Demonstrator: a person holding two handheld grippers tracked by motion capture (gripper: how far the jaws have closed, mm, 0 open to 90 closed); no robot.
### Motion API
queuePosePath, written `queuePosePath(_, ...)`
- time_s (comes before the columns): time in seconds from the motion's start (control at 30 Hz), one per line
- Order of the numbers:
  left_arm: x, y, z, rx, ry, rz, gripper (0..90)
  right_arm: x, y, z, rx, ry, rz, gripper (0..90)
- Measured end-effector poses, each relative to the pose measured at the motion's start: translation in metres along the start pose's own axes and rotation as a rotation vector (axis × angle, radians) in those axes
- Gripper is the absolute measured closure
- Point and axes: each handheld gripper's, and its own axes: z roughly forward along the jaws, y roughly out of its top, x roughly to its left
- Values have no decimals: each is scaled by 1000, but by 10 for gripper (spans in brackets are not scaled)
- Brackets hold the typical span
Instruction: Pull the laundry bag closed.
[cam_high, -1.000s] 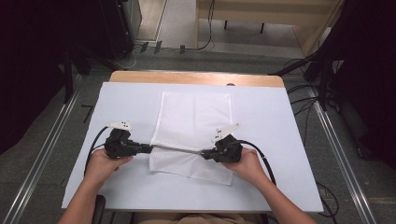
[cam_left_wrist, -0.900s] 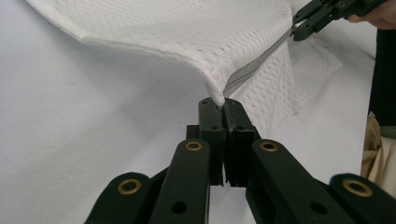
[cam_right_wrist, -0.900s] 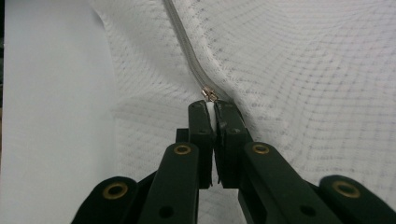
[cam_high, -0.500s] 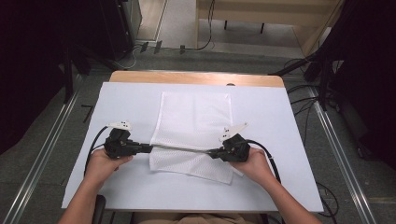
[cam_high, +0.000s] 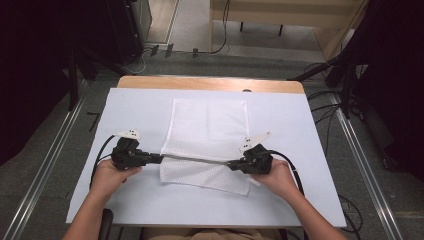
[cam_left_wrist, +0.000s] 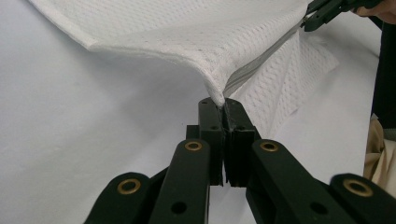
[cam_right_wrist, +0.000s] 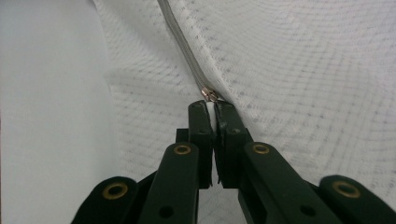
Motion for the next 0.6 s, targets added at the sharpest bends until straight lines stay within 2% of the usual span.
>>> queuePosePath(0.13,-1,0,0,-3,-9,-2,886,-4,-4,-5,-2,0,16,884)
queuePosePath(0.2,-1,1,1,2,-6,8,886,-4,-6,-7,-9,0,16,884)
queuePosePath(0.53,0,0,-1,-5,-1,2,886,-8,-12,-15,-13,-11,21,884)
queuePosePath(0.57,1,0,-1,-5,-9,1,886,-8,-13,-16,-11,-14,20,884)
queuePosePath(0.6,0,0,-1,-2,2,2,886,-8,-14,-17,-15,-12,27,884)
